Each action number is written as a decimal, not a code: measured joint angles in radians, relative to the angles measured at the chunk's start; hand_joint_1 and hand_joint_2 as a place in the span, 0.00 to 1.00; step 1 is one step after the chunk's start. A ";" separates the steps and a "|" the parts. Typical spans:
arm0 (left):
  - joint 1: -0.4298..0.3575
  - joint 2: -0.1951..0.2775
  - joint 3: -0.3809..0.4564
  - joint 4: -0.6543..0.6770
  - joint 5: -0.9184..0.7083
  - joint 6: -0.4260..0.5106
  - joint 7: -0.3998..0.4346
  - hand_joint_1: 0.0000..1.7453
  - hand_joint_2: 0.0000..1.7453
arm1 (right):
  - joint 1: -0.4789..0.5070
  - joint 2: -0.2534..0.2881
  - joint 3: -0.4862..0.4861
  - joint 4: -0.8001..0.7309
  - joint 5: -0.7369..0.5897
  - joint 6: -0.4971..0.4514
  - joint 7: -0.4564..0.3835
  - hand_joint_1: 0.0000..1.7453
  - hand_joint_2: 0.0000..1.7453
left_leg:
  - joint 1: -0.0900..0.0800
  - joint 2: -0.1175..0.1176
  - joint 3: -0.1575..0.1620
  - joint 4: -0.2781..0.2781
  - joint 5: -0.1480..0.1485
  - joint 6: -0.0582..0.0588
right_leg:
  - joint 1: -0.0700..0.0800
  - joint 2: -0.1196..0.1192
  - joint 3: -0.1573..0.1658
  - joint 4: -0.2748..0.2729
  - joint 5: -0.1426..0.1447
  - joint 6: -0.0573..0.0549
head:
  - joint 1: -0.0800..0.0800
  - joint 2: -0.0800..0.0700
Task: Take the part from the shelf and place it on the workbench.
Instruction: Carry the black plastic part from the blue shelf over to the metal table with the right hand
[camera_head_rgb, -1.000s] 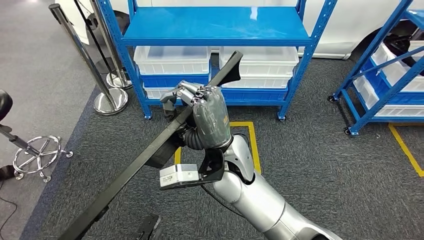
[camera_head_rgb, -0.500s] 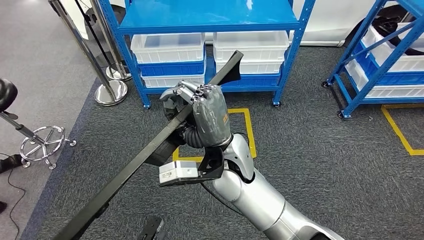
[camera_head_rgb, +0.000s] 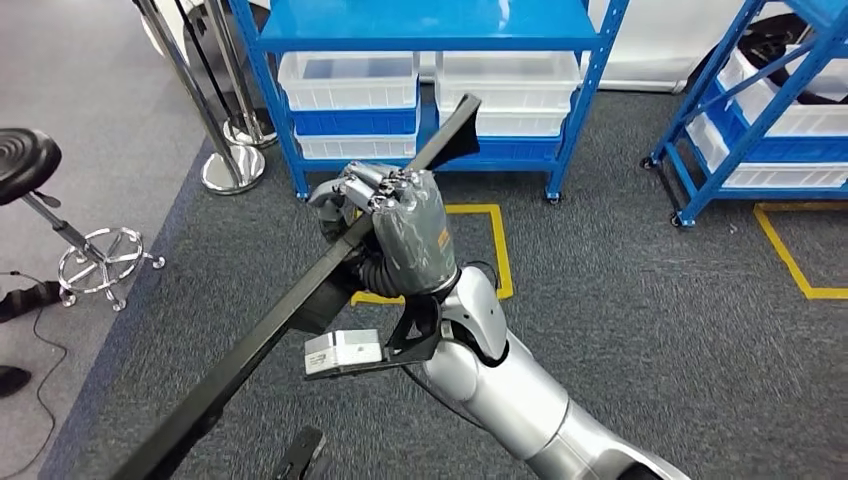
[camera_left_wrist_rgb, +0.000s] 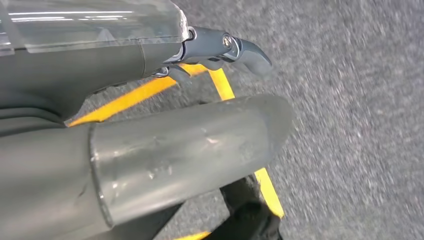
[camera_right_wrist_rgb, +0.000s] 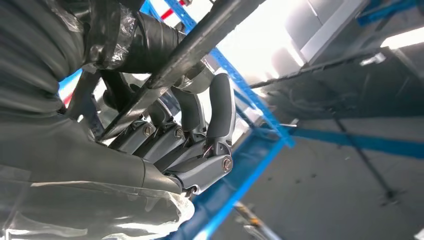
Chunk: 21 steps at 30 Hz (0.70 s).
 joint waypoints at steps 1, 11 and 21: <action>0.000 0.000 0.000 0.000 -0.001 0.000 -0.001 0.00 0.00 | -0.001 -0.002 0.000 0.000 0.008 0.001 0.001 1.00 1.00 | 0.000 0.002 -0.011 -0.001 0.012 0.004 | -0.002 0.002 -0.020 0.057 -0.046 0.003 | 0.000 0.000; 0.003 0.000 -0.004 0.000 -0.004 0.003 -0.009 0.00 0.00 | -0.003 -0.024 0.000 0.000 0.169 -0.003 0.026 1.00 1.00 | -0.003 0.001 -0.117 0.056 0.058 -0.025 | -0.004 0.006 0.131 -0.022 -0.102 -0.005 | 0.000 0.000; 0.004 0.000 -0.009 0.000 -0.004 0.006 -0.011 0.00 0.00 | 0.000 -0.031 0.000 -0.009 0.106 -0.002 0.011 1.00 1.00 | 0.007 -0.004 -0.203 0.299 -0.061 -0.055 | -0.004 0.038 0.100 -0.024 -0.065 -0.039 | -0.001 0.000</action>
